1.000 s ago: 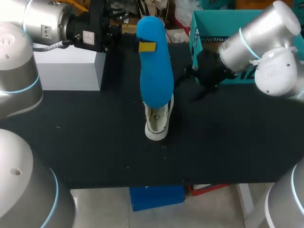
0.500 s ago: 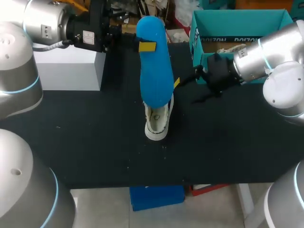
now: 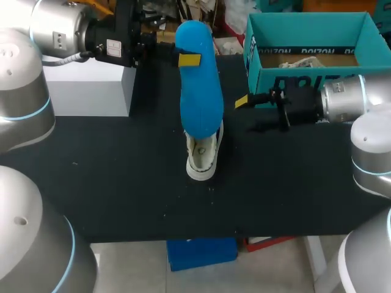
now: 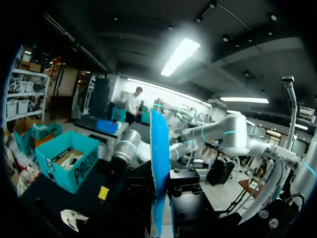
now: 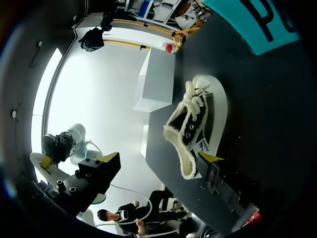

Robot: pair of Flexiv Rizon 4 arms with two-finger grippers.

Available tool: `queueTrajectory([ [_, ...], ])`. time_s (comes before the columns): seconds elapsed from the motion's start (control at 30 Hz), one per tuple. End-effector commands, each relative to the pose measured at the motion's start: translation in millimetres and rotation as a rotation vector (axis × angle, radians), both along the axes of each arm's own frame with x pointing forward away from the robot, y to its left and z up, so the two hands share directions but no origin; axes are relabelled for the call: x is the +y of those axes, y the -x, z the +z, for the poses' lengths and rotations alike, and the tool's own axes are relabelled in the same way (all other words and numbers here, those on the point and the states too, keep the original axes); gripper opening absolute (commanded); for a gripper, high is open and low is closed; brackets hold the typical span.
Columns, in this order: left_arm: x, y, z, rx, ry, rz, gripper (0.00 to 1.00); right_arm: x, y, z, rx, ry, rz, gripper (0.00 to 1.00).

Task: Take the shoe out of the shoebox, open the shoe tongue, remove and reinsert the insole, then place the shoe into the shoebox

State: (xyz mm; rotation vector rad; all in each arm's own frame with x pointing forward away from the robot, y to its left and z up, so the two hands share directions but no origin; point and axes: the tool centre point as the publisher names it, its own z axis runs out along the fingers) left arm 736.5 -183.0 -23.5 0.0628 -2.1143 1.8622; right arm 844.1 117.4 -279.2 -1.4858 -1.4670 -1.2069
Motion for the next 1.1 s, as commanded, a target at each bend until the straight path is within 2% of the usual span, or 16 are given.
queueTrajectory([
  [0.03,-0.6,0.9,-0.6,0.0,-0.002,0.003,0.0,1.5,-2.2,1.4,-0.01,-0.024,0.006,1.0],
  [0.4,-0.6,0.9,-0.6,0.0,-0.002,0.003,0.0,1.7,-7.8,17.6,-0.037,-0.061,0.017,1.0],
  [0.8,-0.6,0.9,-0.6,0.0,-0.002,0.003,0.0,5.0,-7.6,19.0,-0.039,-0.09,0.004,1.0],
  [0.93,-3.3,4.6,3.7,-0.317,0.005,0.033,0.0,5.0,-7.6,19.0,-0.039,-0.09,0.004,1.0],
  [1.1,-0.8,21.1,0.0,-0.617,0.0,0.014,0.0,5.0,-7.6,19.0,-0.039,-0.09,0.004,1.0],
])
